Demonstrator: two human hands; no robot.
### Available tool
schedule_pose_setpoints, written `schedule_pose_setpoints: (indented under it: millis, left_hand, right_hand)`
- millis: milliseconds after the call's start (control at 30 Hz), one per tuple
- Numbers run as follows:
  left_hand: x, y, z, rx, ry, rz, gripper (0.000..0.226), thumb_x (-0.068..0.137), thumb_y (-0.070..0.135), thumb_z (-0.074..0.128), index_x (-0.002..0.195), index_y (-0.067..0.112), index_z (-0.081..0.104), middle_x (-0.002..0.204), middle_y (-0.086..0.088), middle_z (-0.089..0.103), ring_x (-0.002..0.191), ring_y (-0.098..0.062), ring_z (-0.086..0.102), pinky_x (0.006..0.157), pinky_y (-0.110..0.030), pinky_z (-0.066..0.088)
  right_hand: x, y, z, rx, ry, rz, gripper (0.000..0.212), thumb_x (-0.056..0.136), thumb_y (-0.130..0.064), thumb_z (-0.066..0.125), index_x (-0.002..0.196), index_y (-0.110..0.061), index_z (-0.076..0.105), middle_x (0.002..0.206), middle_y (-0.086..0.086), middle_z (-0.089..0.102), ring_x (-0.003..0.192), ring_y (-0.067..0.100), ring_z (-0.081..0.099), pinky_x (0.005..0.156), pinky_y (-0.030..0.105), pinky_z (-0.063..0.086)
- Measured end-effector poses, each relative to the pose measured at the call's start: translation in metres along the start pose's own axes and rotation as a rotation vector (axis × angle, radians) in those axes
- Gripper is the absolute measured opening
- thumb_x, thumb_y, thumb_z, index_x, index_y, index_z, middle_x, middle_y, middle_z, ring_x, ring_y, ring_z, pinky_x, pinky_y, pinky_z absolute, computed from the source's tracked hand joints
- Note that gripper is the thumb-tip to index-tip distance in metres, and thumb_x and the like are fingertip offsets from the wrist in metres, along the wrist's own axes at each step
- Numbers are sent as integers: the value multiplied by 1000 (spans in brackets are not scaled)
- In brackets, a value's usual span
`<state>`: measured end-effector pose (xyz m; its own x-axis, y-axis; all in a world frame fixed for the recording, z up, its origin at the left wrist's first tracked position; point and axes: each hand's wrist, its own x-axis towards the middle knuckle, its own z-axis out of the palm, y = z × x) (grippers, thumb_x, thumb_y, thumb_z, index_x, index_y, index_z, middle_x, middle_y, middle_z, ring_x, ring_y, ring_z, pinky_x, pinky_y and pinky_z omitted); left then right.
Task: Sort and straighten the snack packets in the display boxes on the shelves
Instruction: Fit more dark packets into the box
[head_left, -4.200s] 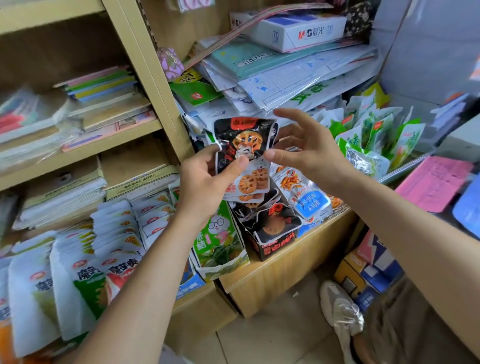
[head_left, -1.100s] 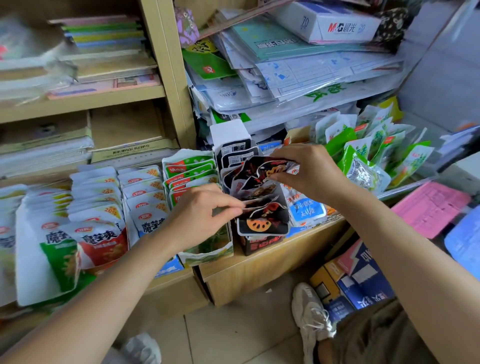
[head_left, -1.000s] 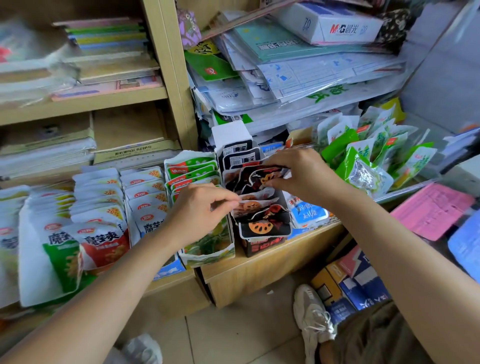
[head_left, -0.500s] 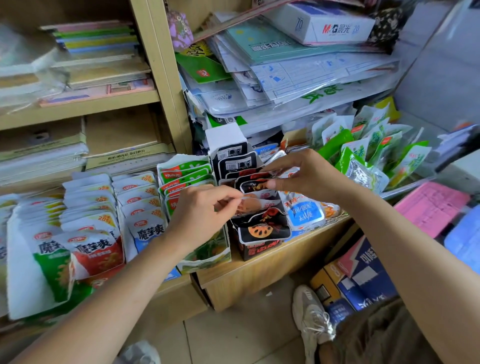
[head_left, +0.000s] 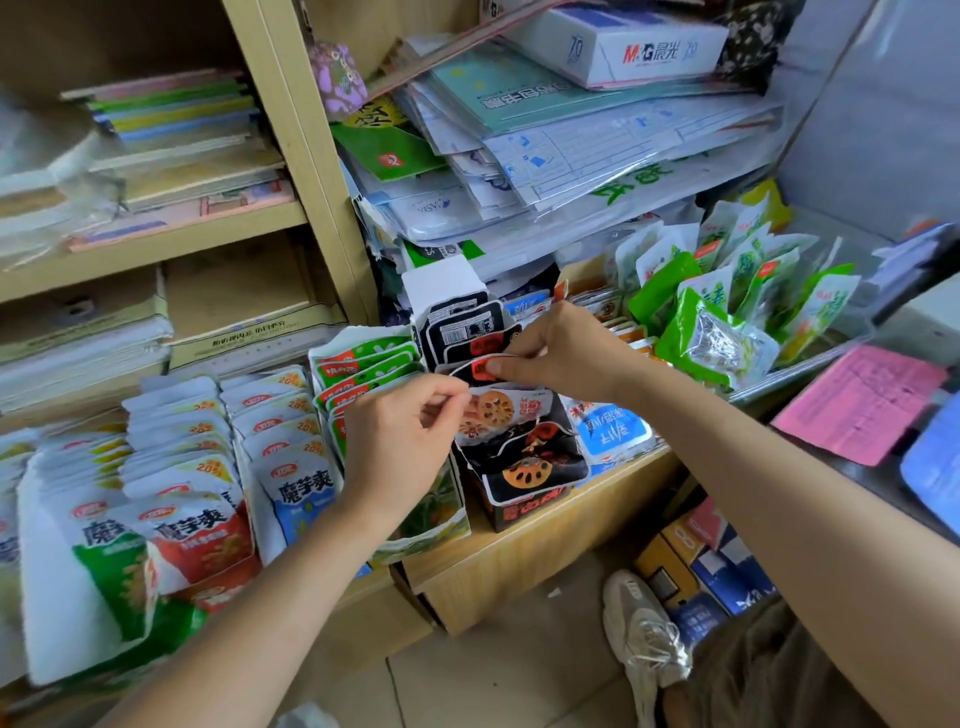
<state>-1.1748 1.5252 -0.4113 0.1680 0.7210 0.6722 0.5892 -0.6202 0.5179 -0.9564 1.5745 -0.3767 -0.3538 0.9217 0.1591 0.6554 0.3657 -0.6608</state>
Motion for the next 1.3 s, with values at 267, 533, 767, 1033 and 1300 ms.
schedule_pose_setpoints:
  millis: [267, 533, 767, 1033, 1300]
  left_hand:
    - [9, 3, -4, -99, -10, -104, 9, 86, 9, 78, 93, 14, 81, 81, 9, 76, 72, -2, 72, 66, -22, 60]
    - [31, -8, -21, -67, -104, -36, 7, 87, 13, 76, 91, 18, 80, 82, 10, 72, 74, -10, 66, 63, -26, 55]
    - [53, -22, -12, 345, -378, 99, 40, 81, 61, 66, 110, 35, 76, 98, 16, 69, 90, -10, 44, 78, -35, 37]
    - [67, -18, -7, 541, -442, 178, 12, 78, 44, 75, 87, 37, 78, 79, 15, 60, 82, -15, 41, 73, -35, 22]
    - [65, -29, -2, 333, -220, 78, 9, 89, 26, 72, 81, 27, 78, 85, 11, 66, 78, -15, 58, 67, -30, 37]
  right_hand:
    - [-35, -4, 2, -186, 156, -180, 43, 81, -33, 82, 122, -26, 71, 110, -1, 71, 97, 15, 66, 83, 36, 55]
    - [-44, 13, 14, -262, 158, -263, 19, 78, -15, 84, 95, -21, 82, 84, -5, 75, 81, 15, 65, 70, 38, 56]
    - [-43, 14, 12, -240, 135, -268, 17, 80, -18, 83, 96, -22, 81, 86, -6, 74, 83, 14, 65, 71, 38, 56]
    - [-39, 15, 6, -129, 66, -244, 13, 83, -23, 79, 97, -22, 81, 86, -10, 72, 80, 4, 63, 70, 25, 52]
    - [-28, 10, 10, -101, 156, -175, 11, 84, -21, 79, 92, -15, 81, 76, -34, 57, 68, -17, 56, 62, 5, 37]
